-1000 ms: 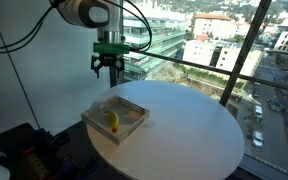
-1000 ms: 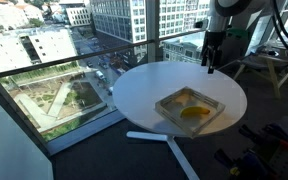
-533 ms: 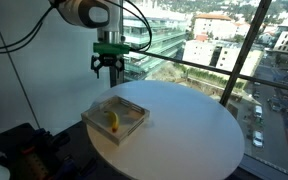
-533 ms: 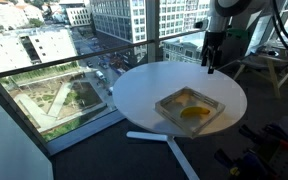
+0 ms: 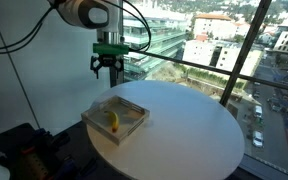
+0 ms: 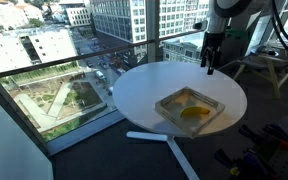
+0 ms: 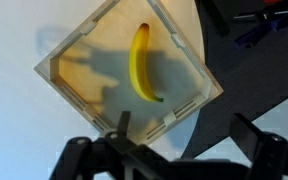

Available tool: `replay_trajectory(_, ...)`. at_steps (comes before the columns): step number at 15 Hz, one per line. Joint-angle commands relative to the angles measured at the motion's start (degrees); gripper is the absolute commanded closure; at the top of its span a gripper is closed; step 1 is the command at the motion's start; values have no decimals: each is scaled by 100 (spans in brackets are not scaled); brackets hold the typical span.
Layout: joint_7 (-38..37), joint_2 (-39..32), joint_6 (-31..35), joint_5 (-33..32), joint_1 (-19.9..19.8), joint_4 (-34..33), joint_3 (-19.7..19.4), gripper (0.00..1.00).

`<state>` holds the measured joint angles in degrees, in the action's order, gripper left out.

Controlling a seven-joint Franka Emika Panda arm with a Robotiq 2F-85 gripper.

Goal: Take the banana off of the tray

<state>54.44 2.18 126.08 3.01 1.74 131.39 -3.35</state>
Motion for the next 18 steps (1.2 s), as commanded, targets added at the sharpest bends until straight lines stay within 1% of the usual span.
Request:
replay_trajectory(1, -15, -90, 167, -90, -52, -82, 114, 0)
replay_trajectory(7, -131, -232, 429, -322, -69, -115, 174, 0)
replay_trajectory(18, -154, -731, 812, -214, -103, -211, 238, 0)
